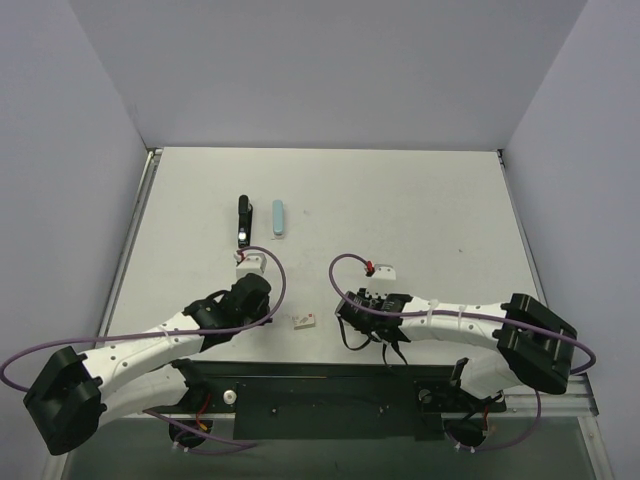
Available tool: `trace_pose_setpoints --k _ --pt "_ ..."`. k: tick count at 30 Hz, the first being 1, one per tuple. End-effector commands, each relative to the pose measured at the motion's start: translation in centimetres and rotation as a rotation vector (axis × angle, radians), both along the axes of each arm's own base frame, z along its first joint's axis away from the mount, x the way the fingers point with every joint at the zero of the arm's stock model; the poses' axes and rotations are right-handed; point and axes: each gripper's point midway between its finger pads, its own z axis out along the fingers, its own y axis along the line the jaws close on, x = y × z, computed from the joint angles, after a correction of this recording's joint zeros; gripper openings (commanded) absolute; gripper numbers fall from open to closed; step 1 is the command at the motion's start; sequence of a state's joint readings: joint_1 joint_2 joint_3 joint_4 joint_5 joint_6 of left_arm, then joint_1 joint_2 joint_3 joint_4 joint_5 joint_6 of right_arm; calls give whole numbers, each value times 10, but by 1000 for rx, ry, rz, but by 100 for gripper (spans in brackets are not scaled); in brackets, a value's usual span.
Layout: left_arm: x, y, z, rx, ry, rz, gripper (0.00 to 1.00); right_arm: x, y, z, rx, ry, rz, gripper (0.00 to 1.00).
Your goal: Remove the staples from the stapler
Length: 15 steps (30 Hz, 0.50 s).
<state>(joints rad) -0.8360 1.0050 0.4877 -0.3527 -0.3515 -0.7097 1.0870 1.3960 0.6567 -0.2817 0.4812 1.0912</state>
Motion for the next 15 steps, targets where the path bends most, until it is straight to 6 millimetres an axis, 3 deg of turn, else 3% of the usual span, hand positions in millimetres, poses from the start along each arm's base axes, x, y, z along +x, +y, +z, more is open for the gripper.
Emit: trace_pose_setpoints --k 1,15 --pt "7 -8 6 -39 -32 -16 0 6 2 4 -7 -11 -13 25" --pt "7 -11 1 -50 -19 -27 0 9 8 0 -4 -5 -6 17"
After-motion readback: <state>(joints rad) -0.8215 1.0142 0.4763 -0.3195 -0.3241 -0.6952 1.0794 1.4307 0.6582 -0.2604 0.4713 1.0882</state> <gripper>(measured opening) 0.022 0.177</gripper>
